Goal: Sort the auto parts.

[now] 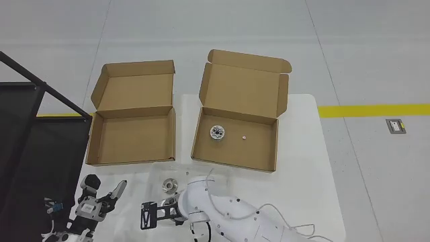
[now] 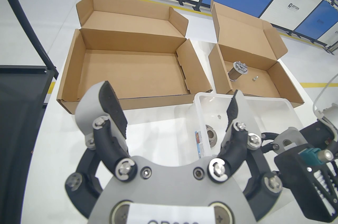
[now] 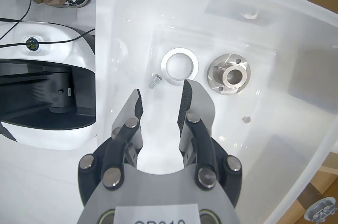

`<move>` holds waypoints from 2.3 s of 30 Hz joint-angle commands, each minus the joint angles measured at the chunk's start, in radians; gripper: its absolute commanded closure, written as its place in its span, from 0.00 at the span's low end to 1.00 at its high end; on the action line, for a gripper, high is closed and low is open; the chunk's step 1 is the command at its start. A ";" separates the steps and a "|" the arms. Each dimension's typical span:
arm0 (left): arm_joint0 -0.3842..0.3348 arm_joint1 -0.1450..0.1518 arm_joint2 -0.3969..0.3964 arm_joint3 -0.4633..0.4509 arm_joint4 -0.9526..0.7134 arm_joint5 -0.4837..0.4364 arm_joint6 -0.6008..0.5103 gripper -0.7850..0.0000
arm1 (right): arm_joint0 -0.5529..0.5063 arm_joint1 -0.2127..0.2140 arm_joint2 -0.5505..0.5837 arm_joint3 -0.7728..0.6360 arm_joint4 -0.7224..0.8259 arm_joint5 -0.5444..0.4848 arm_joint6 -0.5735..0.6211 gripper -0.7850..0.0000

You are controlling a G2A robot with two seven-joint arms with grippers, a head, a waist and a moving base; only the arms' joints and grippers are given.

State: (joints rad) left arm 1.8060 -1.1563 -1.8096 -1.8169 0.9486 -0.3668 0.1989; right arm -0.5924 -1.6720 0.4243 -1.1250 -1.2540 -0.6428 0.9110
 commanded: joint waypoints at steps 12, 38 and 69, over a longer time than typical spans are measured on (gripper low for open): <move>0.000 0.000 0.000 0.000 0.000 0.000 0.000 0.00 | 0.066 -0.066 -0.044 0.174 0.035 -0.092 -0.048 0.62; 0.000 0.000 0.000 0.000 0.000 0.000 0.000 0.00 | 0.102 -0.098 -0.017 0.254 -0.103 -0.012 -0.301 0.60; 0.046 0.020 0.059 -0.361 0.605 -0.112 -0.238 0.00 | -1.153 0.397 0.768 -0.870 -1.056 0.432 -1.336 0.00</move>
State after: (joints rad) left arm 1.8561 -1.1383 -1.7674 -2.1578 1.4943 -0.4684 -0.0100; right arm -1.7056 -1.2830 1.1653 -1.9867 -2.2950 -0.1894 -0.4075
